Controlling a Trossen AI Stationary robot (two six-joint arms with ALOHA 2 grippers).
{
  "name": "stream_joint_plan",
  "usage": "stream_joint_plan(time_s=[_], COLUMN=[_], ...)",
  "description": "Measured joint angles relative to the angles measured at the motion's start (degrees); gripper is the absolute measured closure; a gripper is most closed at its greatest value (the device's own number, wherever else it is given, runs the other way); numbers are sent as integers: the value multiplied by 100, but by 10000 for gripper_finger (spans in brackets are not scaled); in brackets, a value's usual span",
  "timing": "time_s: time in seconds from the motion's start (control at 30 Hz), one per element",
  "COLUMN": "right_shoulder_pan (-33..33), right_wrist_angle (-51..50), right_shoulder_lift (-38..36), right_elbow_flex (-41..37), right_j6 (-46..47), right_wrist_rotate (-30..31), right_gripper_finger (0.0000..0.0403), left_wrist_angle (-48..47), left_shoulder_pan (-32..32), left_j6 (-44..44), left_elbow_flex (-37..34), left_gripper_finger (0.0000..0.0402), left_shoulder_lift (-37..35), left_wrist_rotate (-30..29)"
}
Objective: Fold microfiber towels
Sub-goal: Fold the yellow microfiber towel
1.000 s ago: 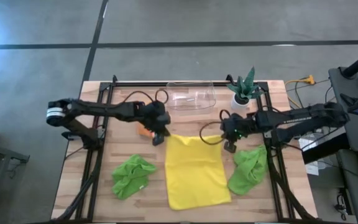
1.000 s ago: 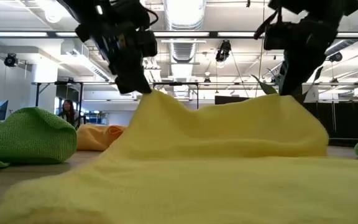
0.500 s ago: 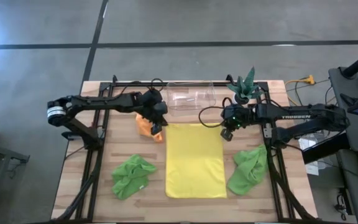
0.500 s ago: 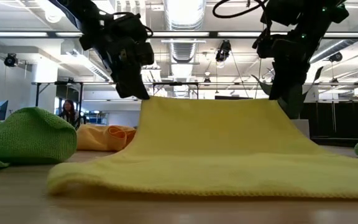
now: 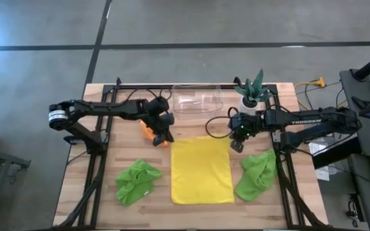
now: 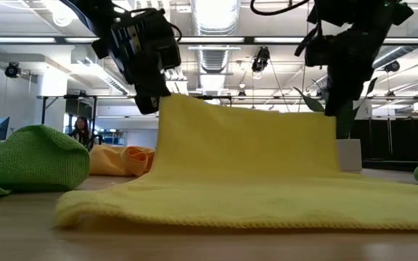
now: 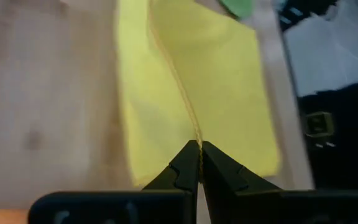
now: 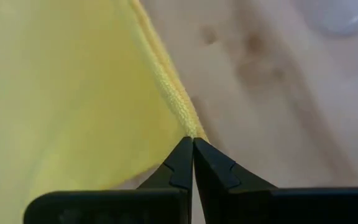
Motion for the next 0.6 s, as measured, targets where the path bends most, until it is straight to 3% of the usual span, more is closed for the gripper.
stream_joint_plan(time_s=[0.27, 0.6], right_shoulder_pan=[803, 1480], right_wrist_angle=[-137, 136], right_shoulder_lift=[-2, -2], right_elbow_flex=[2, -13], right_j6=[57, 529], right_wrist_rotate=[-210, -240], right_gripper_finger=[395, 395], left_wrist_angle=[24, 442], left_shoulder_pan=[-778, -1280], left_j6=[-66, -528], left_elbow_flex=[-30, -64], left_gripper_finger=[402, 402], left_shoulder_lift=[20, 490], left_wrist_rotate=[120, 104])
